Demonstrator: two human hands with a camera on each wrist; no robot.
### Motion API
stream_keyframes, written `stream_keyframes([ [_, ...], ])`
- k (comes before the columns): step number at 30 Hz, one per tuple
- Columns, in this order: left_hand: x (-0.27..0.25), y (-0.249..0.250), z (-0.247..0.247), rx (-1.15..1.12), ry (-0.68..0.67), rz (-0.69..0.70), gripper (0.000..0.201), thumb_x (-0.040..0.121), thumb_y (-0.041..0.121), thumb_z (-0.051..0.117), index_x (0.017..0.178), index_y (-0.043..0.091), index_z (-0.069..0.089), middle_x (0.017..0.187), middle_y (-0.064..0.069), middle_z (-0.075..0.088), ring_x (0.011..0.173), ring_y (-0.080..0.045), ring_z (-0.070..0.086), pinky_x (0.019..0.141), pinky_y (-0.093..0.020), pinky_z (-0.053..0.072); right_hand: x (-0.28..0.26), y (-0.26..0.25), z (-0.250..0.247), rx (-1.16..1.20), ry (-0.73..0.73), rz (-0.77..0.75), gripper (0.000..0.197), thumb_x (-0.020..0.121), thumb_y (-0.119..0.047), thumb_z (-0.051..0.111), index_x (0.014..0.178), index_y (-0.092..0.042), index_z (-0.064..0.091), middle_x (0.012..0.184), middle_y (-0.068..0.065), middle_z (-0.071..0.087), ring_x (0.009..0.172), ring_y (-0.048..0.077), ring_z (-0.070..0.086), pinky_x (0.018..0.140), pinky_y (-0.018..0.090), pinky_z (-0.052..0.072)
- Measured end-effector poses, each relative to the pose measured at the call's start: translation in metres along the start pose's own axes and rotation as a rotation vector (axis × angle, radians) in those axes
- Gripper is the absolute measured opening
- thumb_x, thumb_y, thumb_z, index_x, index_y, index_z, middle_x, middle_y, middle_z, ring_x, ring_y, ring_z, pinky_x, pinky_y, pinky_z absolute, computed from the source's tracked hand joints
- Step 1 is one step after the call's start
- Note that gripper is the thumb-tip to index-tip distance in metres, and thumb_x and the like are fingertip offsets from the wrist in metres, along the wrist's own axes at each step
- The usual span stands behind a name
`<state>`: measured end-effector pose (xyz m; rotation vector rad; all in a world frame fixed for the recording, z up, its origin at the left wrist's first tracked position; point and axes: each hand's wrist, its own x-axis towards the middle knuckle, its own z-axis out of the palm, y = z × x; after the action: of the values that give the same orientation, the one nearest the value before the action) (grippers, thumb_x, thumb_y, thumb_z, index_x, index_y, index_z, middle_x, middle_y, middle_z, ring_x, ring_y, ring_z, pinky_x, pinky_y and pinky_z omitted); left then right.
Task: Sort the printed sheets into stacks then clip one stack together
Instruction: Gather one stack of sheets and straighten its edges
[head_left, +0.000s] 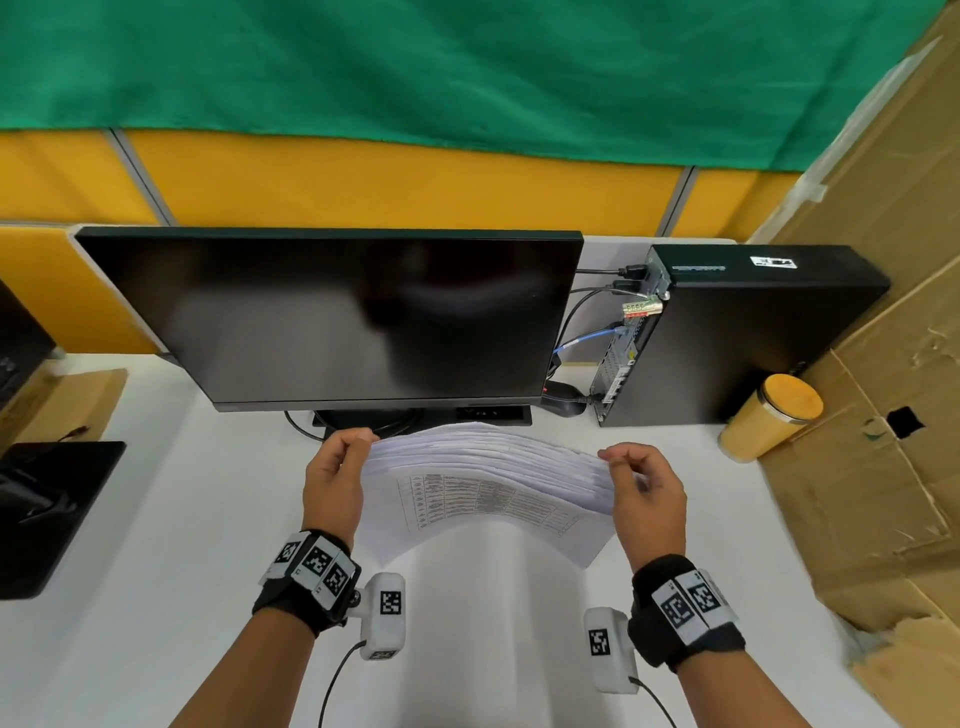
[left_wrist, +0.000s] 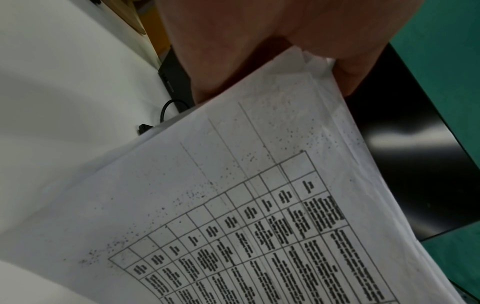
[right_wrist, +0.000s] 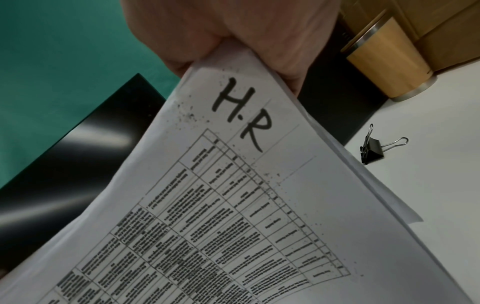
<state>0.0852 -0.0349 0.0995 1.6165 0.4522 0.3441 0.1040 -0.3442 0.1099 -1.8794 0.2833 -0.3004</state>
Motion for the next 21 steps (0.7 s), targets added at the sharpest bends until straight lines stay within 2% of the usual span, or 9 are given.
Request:
stream_keyframes([
  [3, 0.001, -0.0013, -0.0004, 0.021, 0.032, -0.002, 0.014, 0.096, 0.025, 0.052, 0.088, 0.022, 0.063, 0.09, 0.0, 0.064, 0.085, -0.023, 0.057, 0.072, -0.035, 0.047, 0.0006, -0.0003, 0.0007, -0.007, 0.006, -0.011, 0.006, 0.093, -0.017, 0.059, 0.093, -0.021, 0.063, 0.098, -0.004, 0.067, 0.094, 0.018, 0.06, 0.078, 0.031, 0.052],
  [7, 0.0013, -0.0001, 0.0006, 0.004, 0.04, -0.003, 0.014, 0.095, 0.023, 0.052, 0.09, 0.02, 0.065, 0.091, 0.0, 0.065, 0.087, -0.024, 0.058, 0.076, -0.039, 0.048, 0.0013, -0.0018, 0.0004, 0.019, 0.02, -0.016, 0.004, 0.093, -0.018, 0.061, 0.095, -0.021, 0.063, 0.1, -0.003, 0.067, 0.094, 0.017, 0.06, 0.076, 0.027, 0.049],
  [11, 0.0039, -0.0026, -0.0001, 0.024, 0.07, -0.009, 0.016, 0.096, 0.023, 0.049, 0.091, 0.025, 0.065, 0.093, 0.002, 0.067, 0.089, -0.025, 0.06, 0.078, -0.041, 0.049, 0.0003, -0.0017, -0.0005, 0.0, 0.015, -0.022, 0.004, 0.093, -0.018, 0.061, 0.095, -0.02, 0.063, 0.099, -0.004, 0.066, 0.095, 0.014, 0.06, 0.081, 0.028, 0.05],
  [15, 0.0038, -0.0024, -0.0019, -0.001, 0.08, -0.027, 0.02, 0.098, 0.021, 0.044, 0.093, 0.025, 0.064, 0.089, 0.005, 0.07, 0.089, -0.025, 0.062, 0.08, -0.043, 0.049, -0.0005, -0.0022, -0.0016, -0.021, -0.02, -0.04, 0.004, 0.092, -0.017, 0.063, 0.095, -0.019, 0.064, 0.097, -0.005, 0.066, 0.094, 0.011, 0.059, 0.077, 0.018, 0.045],
  [18, 0.0008, 0.0007, -0.0028, -0.02, 0.043, -0.003, 0.011, 0.094, 0.027, 0.054, 0.093, 0.025, 0.064, 0.093, 0.003, 0.07, 0.093, -0.025, 0.061, 0.083, -0.043, 0.047, -0.0001, -0.0034, -0.0025, 0.002, -0.005, -0.039, 0.003, 0.092, -0.019, 0.063, 0.095, -0.021, 0.064, 0.098, -0.004, 0.067, 0.094, 0.012, 0.06, 0.075, 0.018, 0.044],
  [21, -0.0001, 0.0007, -0.0027, 0.003, -0.002, 0.055, 0.002, 0.088, 0.021, 0.066, 0.091, 0.021, 0.065, 0.096, 0.003, 0.068, 0.093, -0.021, 0.059, 0.085, -0.041, 0.047, -0.0015, -0.0043, -0.0024, 0.008, -0.024, -0.044, 0.005, 0.092, -0.017, 0.064, 0.097, -0.019, 0.064, 0.099, -0.003, 0.067, 0.095, 0.01, 0.06, 0.075, 0.016, 0.044],
])
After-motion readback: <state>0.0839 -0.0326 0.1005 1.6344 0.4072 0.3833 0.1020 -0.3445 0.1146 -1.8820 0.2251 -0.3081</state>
